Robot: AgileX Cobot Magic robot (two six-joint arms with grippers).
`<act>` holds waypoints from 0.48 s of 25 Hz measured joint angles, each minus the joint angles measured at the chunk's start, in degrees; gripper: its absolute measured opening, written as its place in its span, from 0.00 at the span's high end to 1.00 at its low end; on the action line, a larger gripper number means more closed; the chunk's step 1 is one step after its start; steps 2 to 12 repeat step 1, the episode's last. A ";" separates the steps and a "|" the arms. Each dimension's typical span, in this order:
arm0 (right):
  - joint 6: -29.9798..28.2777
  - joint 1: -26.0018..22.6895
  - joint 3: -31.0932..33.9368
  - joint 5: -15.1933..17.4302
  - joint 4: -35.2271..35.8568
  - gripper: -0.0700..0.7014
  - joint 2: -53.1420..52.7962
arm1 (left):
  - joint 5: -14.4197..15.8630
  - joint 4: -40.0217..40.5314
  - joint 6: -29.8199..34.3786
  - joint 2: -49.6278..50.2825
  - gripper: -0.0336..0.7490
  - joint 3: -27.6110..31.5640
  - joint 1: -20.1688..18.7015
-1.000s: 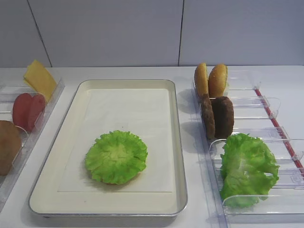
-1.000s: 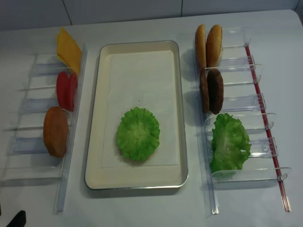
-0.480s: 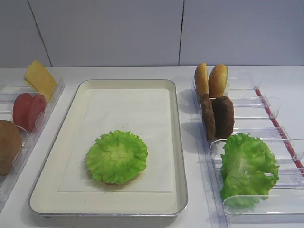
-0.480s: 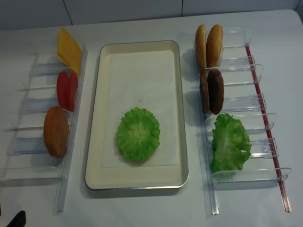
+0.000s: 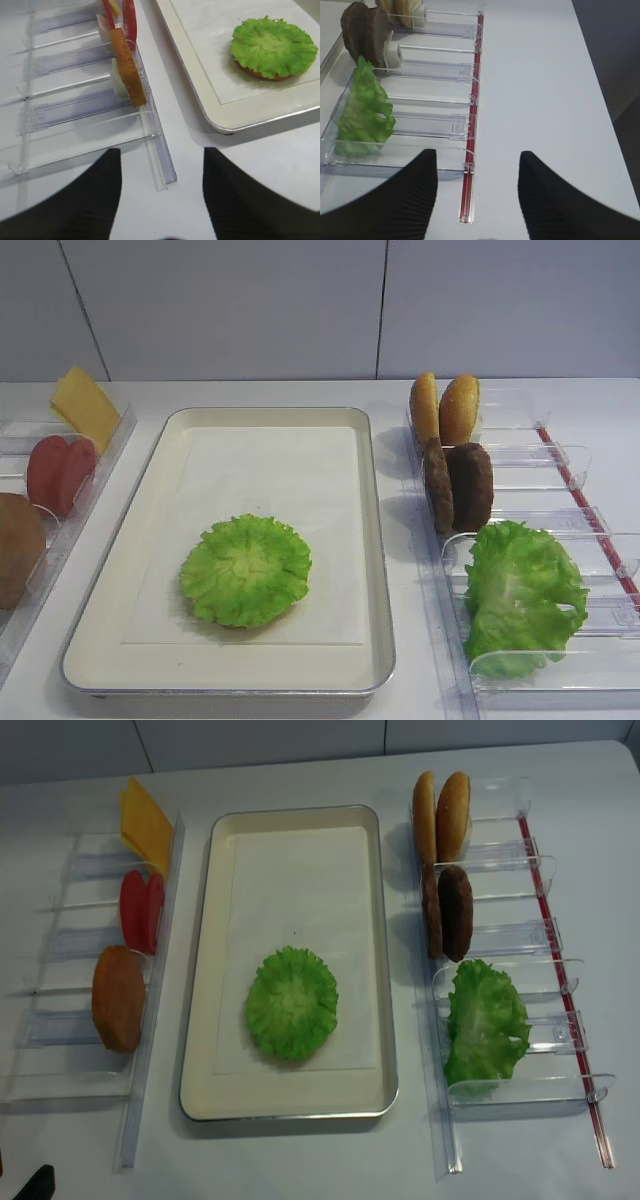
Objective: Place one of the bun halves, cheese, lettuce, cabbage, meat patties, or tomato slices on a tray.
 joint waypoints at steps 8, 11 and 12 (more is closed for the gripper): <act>0.00 0.00 0.00 -0.14 0.00 0.41 0.00 | 0.00 0.00 0.00 0.00 0.51 0.00 0.00; 0.00 0.00 0.00 -0.14 0.00 0.41 0.00 | 0.00 0.00 0.00 0.00 0.51 0.00 0.00; 0.00 0.00 0.00 -0.14 0.00 0.41 0.00 | 0.00 0.00 0.00 0.00 0.51 0.00 0.00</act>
